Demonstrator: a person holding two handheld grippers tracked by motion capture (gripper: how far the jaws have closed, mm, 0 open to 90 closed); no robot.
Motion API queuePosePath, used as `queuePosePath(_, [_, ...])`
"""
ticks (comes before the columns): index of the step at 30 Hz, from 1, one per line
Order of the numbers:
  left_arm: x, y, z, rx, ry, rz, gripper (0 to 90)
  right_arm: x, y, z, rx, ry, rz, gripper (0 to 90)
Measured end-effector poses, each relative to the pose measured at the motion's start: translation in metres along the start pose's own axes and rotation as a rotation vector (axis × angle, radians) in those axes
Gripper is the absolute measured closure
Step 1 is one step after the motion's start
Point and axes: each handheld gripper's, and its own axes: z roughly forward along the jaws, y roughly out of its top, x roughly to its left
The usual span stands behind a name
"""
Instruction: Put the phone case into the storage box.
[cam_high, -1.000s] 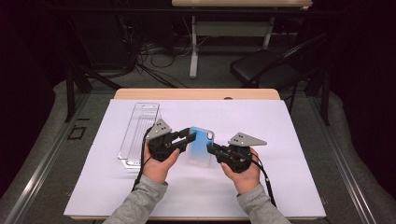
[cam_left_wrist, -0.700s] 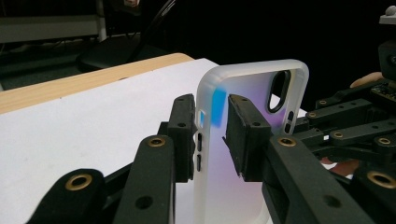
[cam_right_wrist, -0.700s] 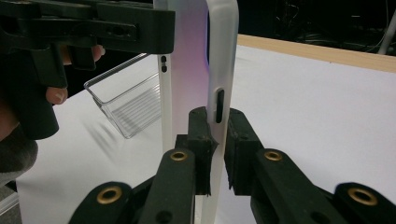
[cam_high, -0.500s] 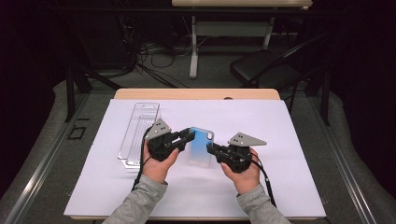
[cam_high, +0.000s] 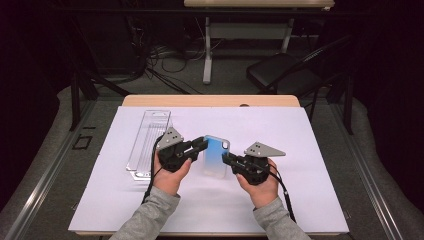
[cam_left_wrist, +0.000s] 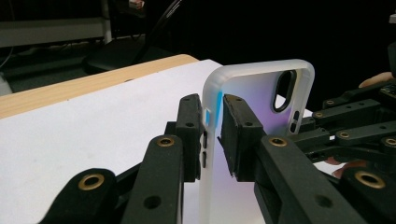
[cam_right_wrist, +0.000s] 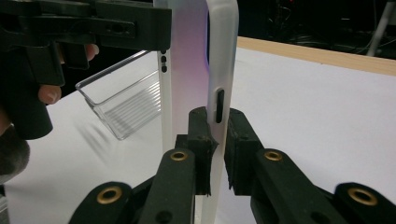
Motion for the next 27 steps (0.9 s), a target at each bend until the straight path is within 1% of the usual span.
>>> queuePosePath(2, [-0.001,0.0,0.003,-0.004,0.006,0.001,77.6,0.0,-0.001,0.001,-0.001,-0.015,-0.005,82.3])
queuePosePath(3, [-0.001,0.0,0.004,0.0,0.018,0.007,77.8,0.0,-0.001,0.001,-0.003,-0.026,-0.007,82.3])
queuePosePath(5, [-0.002,-0.001,0.007,-0.011,0.029,0.005,77.9,0.0,-0.001,0.002,0.0,-0.041,-0.006,82.3])
queuePosePath(6, [-0.002,-0.001,0.008,-0.007,0.035,0.009,77.9,0.0,-0.001,0.002,0.0,-0.046,-0.006,82.3])
queuePosePath(11, [-0.004,-0.001,0.015,-0.015,0.052,0.005,78.0,-0.002,-0.002,0.001,0.003,-0.078,-0.004,82.3])
queuePosePath(14, [-0.005,-0.002,0.02,-0.012,0.062,0.004,78.0,-0.003,-0.003,0.002,-0.001,-0.098,-0.012,82.3])
queuePosePath(19, [-0.006,-0.003,0.026,-0.02,0.08,-0.002,80.2,-0.006,-0.004,0.002,0.002,-0.12,0.0,82.3])
queuePosePath(21, [-0.007,-0.004,0.028,-0.021,0.098,0.0,82.0,-0.006,-0.005,0.002,0.001,-0.13,0.004,82.3])
queuePosePath(23, [-0.007,-0.004,0.03,-0.025,0.103,-0.004,82.7,-0.007,-0.005,0.002,0.001,-0.135,0.008,82.3])
queuePosePath(27, [-0.01,-0.005,0.034,-0.023,0.12,0.004,85.2,-0.008,-0.007,0.003,-0.001,-0.147,0.019,82.3])
